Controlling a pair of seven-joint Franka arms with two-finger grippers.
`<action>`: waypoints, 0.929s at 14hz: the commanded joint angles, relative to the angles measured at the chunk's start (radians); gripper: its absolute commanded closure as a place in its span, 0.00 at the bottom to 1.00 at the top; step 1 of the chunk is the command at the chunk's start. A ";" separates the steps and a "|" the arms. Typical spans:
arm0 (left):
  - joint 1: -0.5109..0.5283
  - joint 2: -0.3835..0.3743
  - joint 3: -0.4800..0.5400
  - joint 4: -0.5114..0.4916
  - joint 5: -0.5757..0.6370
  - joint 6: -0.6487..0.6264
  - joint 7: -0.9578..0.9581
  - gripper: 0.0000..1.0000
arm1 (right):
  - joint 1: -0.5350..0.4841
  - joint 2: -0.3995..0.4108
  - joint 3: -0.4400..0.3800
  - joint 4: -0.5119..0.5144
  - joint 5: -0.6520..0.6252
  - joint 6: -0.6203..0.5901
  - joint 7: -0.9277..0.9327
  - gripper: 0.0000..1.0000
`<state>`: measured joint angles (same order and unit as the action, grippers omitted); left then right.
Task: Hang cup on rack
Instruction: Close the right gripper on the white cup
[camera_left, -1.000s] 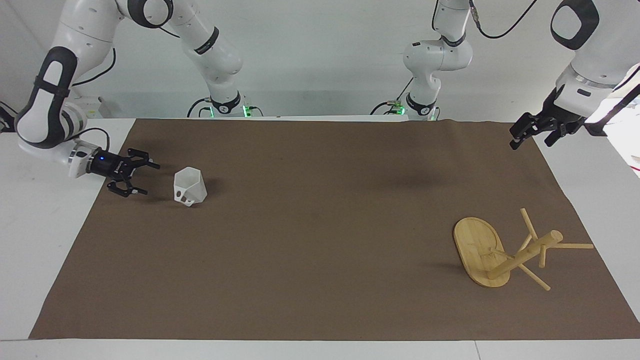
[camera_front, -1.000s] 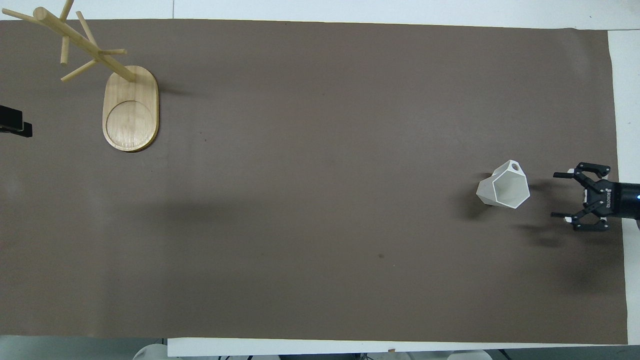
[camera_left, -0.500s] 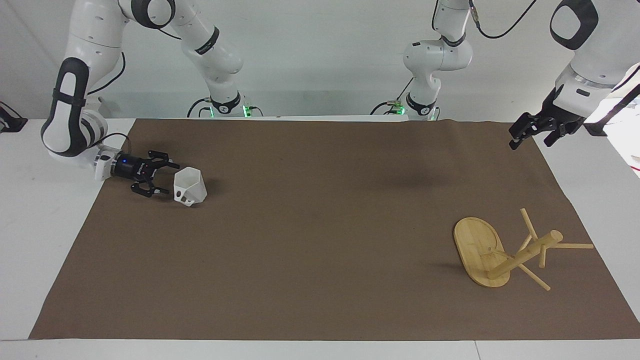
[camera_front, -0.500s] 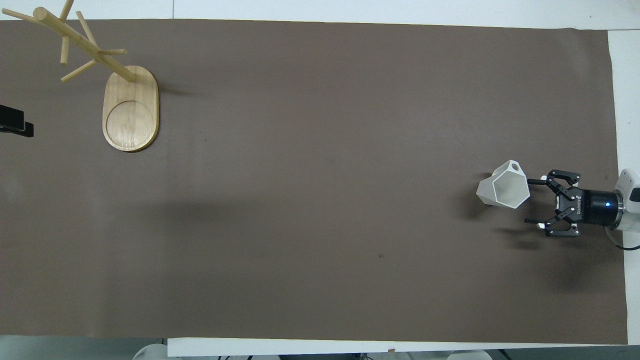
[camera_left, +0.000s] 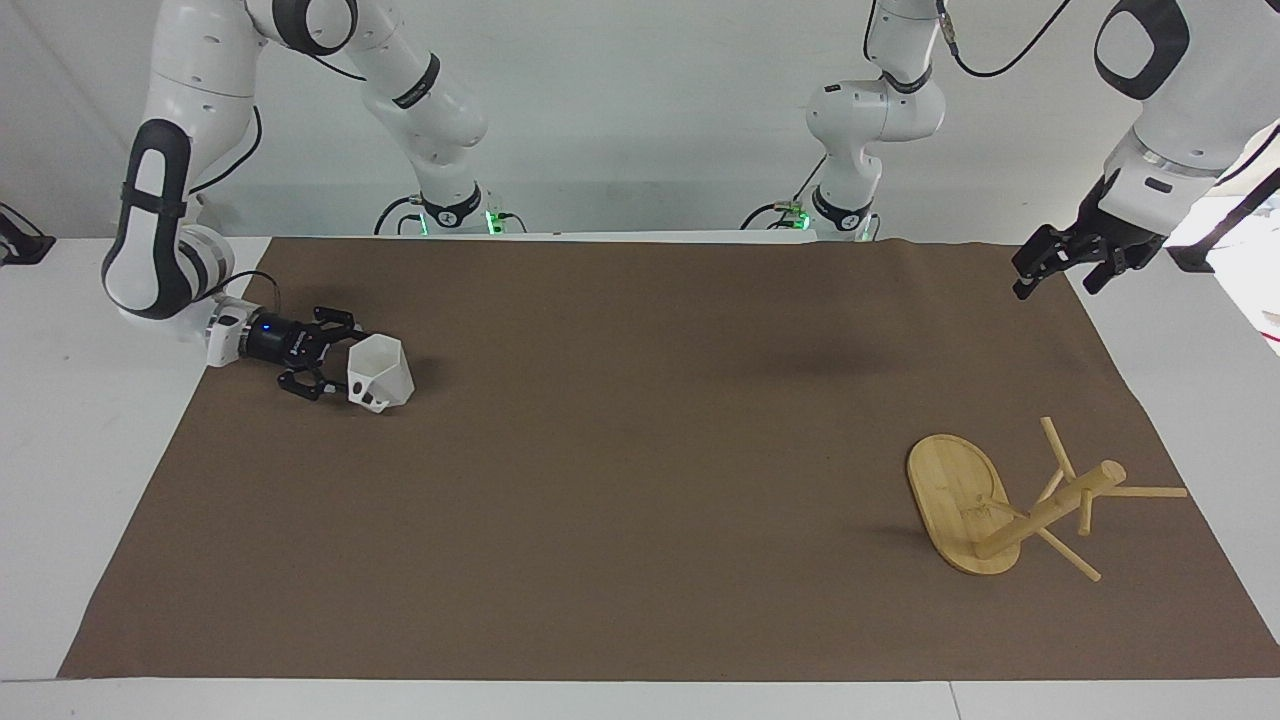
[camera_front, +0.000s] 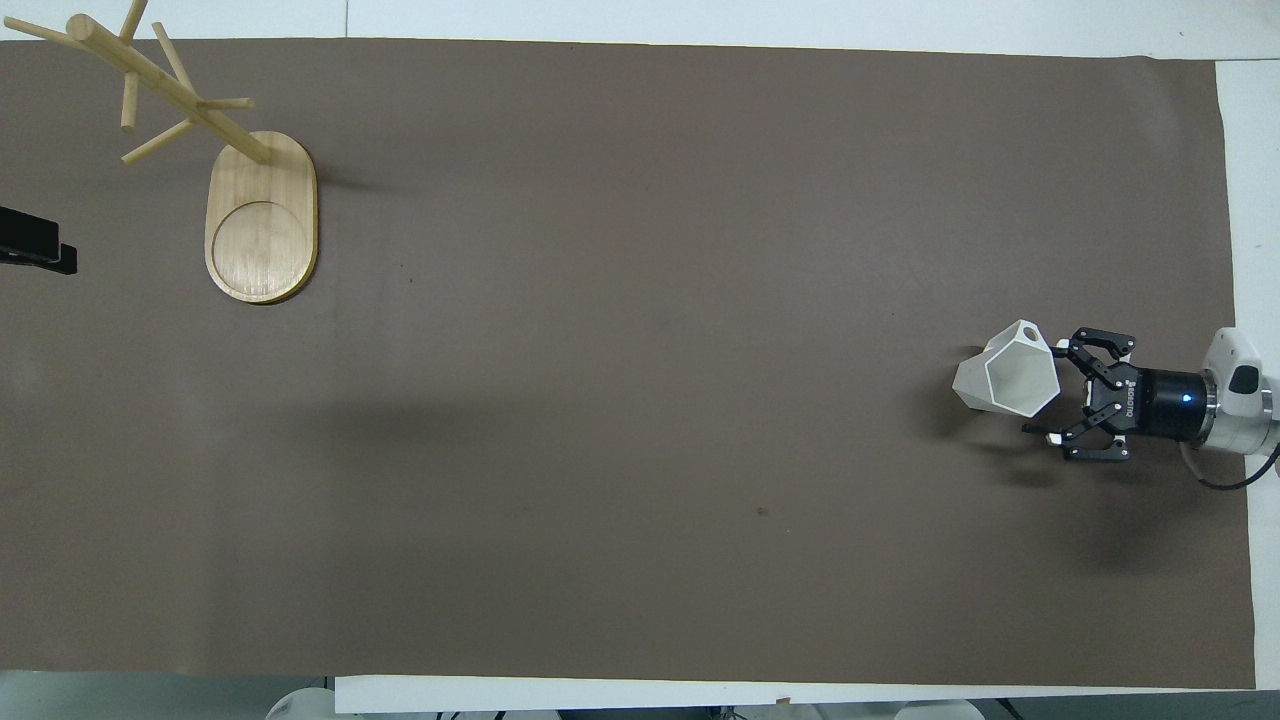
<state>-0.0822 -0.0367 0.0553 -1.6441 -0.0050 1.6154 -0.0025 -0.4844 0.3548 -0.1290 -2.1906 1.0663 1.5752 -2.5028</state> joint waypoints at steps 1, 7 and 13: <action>-0.017 -0.022 0.006 -0.017 0.023 -0.003 -0.014 0.00 | 0.009 -0.031 0.002 -0.051 0.041 0.023 -0.016 0.00; -0.017 -0.022 0.006 -0.019 0.023 -0.003 -0.013 0.00 | 0.020 -0.031 0.002 -0.054 0.044 0.023 -0.018 0.00; -0.017 -0.022 0.006 -0.019 0.023 -0.006 -0.013 0.00 | 0.053 -0.037 0.002 -0.081 0.090 0.042 -0.068 0.00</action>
<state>-0.0862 -0.0368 0.0553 -1.6440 -0.0050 1.6152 -0.0025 -0.4411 0.3503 -0.1287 -2.2297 1.1227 1.5863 -2.5413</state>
